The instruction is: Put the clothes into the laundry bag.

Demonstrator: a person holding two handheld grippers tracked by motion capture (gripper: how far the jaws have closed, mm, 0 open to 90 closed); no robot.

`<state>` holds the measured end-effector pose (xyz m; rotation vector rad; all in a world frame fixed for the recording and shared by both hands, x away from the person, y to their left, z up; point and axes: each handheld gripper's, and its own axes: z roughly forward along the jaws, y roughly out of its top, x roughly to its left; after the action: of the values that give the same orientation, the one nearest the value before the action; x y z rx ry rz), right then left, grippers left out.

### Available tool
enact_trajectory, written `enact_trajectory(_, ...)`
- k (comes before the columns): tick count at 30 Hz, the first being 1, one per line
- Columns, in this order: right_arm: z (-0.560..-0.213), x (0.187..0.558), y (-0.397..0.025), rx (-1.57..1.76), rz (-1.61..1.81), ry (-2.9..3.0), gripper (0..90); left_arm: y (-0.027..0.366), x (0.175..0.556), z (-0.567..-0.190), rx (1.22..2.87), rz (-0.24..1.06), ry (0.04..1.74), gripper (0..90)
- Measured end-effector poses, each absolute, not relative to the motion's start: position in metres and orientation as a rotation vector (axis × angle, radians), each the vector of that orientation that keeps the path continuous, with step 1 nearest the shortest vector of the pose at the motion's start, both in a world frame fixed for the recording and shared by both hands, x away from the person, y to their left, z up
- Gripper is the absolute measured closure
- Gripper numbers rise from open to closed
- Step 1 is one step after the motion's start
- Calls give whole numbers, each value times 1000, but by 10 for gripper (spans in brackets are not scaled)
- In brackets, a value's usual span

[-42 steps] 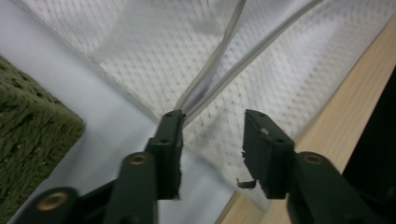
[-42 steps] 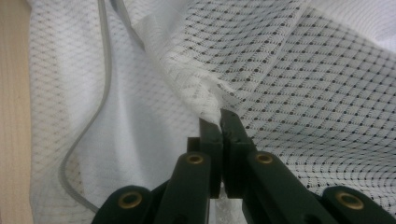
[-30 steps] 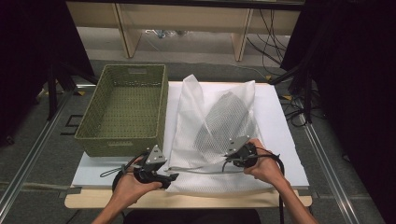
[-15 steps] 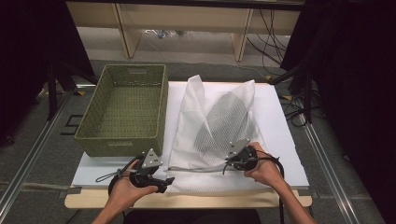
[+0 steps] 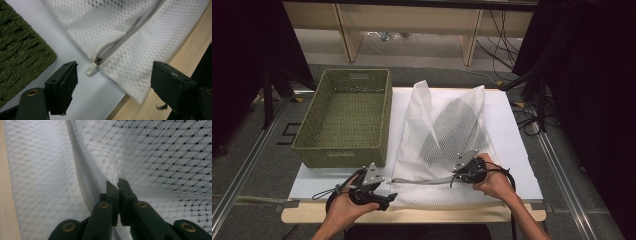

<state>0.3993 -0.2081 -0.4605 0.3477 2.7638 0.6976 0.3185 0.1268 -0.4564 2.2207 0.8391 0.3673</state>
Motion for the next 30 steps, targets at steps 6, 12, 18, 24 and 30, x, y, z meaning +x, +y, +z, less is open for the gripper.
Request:
enact_trajectory(6, -456, 399, -210, 368, 724, 2751, 828, 127, 319, -456, 2232, 381, 827, 212)
enact_trajectory(12, -444, 397, -215, 433, 797, 2737, 736, 130, 320, -453, 2228, 391, 819, 208)
enact_trajectory(18, -436, 398, -222, 454, 867, 2694, 666, 129, 320, -454, 2232, 395, 826, 208)
enact_trajectory(24, -428, 398, -232, 498, 934, 2660, 602, 129, 320, -454, 2217, 396, 839, 208)
enact_trajectory(30, -421, 401, -247, 632, 999, 2564, 504, 129, 320, -454, 2214, 395, 844, 208)
